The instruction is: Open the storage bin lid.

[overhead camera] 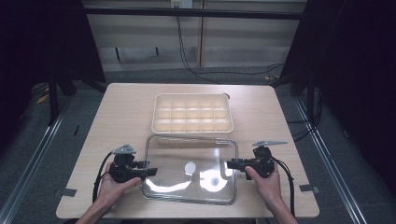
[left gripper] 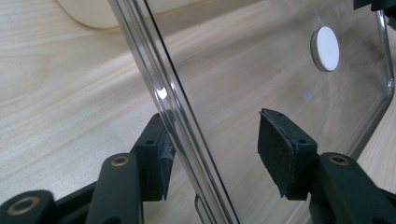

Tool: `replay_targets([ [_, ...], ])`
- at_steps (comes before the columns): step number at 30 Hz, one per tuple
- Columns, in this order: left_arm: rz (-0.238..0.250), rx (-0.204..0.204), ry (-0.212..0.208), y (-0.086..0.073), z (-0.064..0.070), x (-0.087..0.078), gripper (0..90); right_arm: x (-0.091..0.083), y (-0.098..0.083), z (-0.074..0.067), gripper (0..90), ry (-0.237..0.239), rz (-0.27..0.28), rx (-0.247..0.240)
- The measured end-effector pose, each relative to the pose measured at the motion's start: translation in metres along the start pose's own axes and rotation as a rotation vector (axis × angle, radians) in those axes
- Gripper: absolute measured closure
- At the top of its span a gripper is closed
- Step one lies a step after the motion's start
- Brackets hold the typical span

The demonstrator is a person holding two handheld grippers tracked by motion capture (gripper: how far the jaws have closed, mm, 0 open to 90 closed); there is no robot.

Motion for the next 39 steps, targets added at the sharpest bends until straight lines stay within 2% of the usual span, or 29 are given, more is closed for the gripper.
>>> replay_targets([
  [5,-0.026,-0.009,-0.006,-0.003,-0.001,0.003,46.1,0.005,-0.005,0.005,61.5,-0.007,-0.020,0.028],
  [8,-0.035,0.010,0.013,-0.004,-0.001,0.004,46.2,0.007,-0.007,0.010,60.2,-0.024,-0.038,0.036],
  [11,-0.057,-0.006,-0.007,-0.006,-0.001,0.007,46.2,0.009,-0.008,0.015,59.8,-0.025,-0.043,0.055],
  [15,-0.063,-0.011,-0.007,-0.006,-0.003,0.008,45.9,0.011,-0.009,0.018,59.1,-0.029,-0.047,0.064],
  [26,-0.091,-0.015,0.011,-0.008,-0.007,0.012,46.0,0.019,-0.014,0.025,54.8,-0.067,-0.090,0.071],
  [33,-0.087,-0.015,0.022,-0.008,-0.007,0.012,46.0,0.020,-0.014,0.026,54.4,-0.077,-0.081,0.071],
  [39,-0.096,0.004,0.033,-0.009,-0.007,0.012,46.8,0.019,-0.013,0.025,52.2,-0.129,-0.074,0.043],
])
Point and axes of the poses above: each handheld gripper's, and its own axes: x roughly forward along the jaws, y roughly out of its top, z roughly to its right, the point moved 5 cm from there along x, roughly forward along the jaws, and after that the axes turned 3 degrees about -x, right-handed, at the moved point
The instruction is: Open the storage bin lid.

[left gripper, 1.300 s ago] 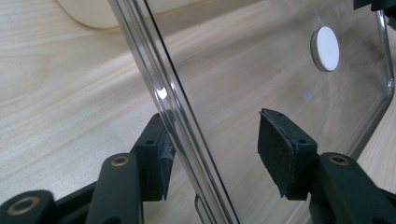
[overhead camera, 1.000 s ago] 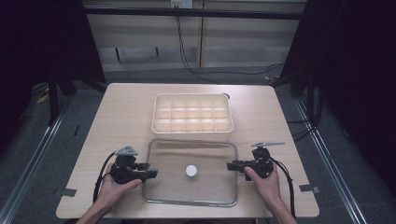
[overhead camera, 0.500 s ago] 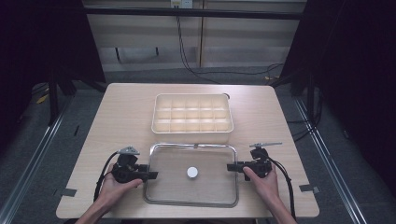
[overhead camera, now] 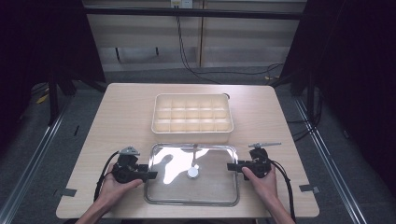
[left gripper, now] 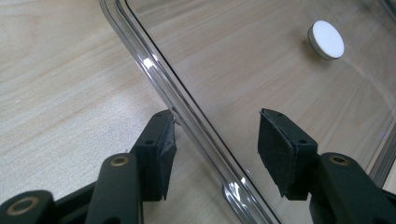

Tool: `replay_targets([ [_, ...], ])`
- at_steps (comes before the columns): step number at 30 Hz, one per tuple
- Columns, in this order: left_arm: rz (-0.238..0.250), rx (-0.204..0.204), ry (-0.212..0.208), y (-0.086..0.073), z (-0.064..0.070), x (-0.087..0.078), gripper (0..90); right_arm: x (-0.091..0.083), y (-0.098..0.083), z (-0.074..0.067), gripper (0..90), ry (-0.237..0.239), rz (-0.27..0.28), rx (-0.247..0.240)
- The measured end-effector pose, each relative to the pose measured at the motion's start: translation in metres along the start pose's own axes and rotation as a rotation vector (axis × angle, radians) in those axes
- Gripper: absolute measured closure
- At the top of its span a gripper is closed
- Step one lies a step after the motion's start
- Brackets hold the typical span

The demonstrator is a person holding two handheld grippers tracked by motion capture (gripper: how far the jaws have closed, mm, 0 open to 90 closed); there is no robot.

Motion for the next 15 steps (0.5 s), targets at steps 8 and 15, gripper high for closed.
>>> replay_targets([
  [8,0.004,-0.003,0.003,0.000,0.000,-0.001,44.7,-0.002,0.001,0.001,40.8,-0.031,0.012,-0.025],
  [15,0.050,-0.010,-0.008,0.003,-0.003,-0.008,43.4,-0.011,0.007,0.005,37.5,-0.027,0.057,-0.007],
])
Point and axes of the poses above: each handheld gripper's, and its own axes: x roughly forward along the jaws, y roughly out of its top, z roughly to its right, the point moved 5 cm from there along x, roughly forward along the jaws, and after that the axes turned 3 degrees about -x, right-handed, at the moved point
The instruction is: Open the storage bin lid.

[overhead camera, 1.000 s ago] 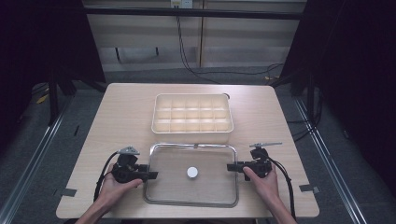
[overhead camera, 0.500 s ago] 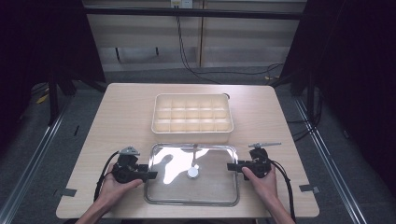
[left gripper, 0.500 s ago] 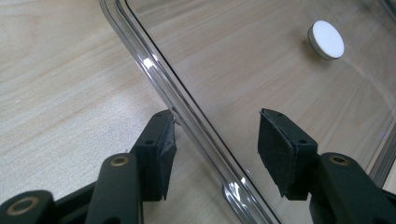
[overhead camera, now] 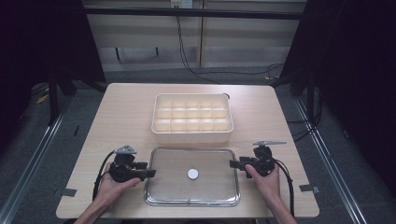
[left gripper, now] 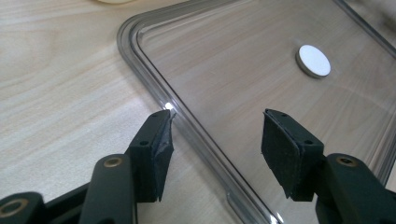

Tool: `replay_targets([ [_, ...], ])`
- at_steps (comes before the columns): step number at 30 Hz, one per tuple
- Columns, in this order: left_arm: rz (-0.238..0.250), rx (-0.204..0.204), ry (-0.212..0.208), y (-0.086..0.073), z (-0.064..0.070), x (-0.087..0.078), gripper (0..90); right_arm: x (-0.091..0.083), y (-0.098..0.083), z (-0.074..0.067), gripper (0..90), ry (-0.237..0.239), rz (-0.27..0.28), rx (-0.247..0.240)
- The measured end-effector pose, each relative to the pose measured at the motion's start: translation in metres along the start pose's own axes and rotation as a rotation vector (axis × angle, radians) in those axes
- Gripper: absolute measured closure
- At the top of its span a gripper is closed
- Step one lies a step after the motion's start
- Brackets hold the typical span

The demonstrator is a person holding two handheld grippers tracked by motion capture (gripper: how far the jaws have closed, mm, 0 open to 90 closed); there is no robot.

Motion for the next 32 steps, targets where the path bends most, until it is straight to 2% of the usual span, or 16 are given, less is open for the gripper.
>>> replay_targets([
  [2,0.005,-0.007,0.000,0.001,0.000,-0.001,43.0,-0.002,0.001,0.001,37.2,0.000,0.003,-0.002],
  [5,0.011,0.005,0.004,0.004,0.000,-0.003,41.4,-0.003,0.004,0.000,36.8,0.004,0.004,-0.019],
  [8,0.023,0.018,0.009,0.009,0.003,-0.008,38.9,-0.008,0.012,-0.003,35.9,0.021,0.035,-0.044],
  [10,0.023,0.031,0.034,0.014,0.003,-0.012,38.5,-0.014,0.017,-0.006,35.7,0.029,0.068,-0.070],
  [12,0.047,0.018,0.021,0.019,0.001,-0.016,36.2,-0.019,0.019,-0.008,35.6,0.026,0.080,-0.086],
  [16,0.082,0.030,0.011,0.027,0.000,-0.024,33.4,-0.032,0.020,-0.009,36.9,0.019,0.097,-0.117],
  [21,0.144,0.021,0.029,0.037,-0.003,-0.038,32.5,-0.056,0.023,-0.006,36.4,-0.019,0.180,-0.131],
  [24,0.183,0.009,0.041,0.032,-0.006,-0.046,31.7,-0.070,0.021,-0.001,35.2,-0.044,0.230,-0.119],
  [28,0.179,0.000,0.067,0.021,-0.012,-0.057,31.2,-0.082,0.013,0.009,33.9,-0.072,0.283,-0.088],
  [31,0.192,-0.014,0.084,0.010,-0.015,-0.062,30.9,-0.085,0.009,0.013,32.4,-0.090,0.284,-0.082],
  [32,0.194,-0.019,0.079,0.006,-0.015,-0.062,30.8,-0.086,0.008,0.014,32.4,-0.090,0.290,-0.077],
])
Point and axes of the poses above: each handheld gripper's, and its own axes: x roughly forward along the jaws, y roughly out of its top, z roughly to its right, the point moved 5 cm from there along x, roughly forward along the jaws, and after that the axes turned 3 degrees about -x, right-handed, at the moved point
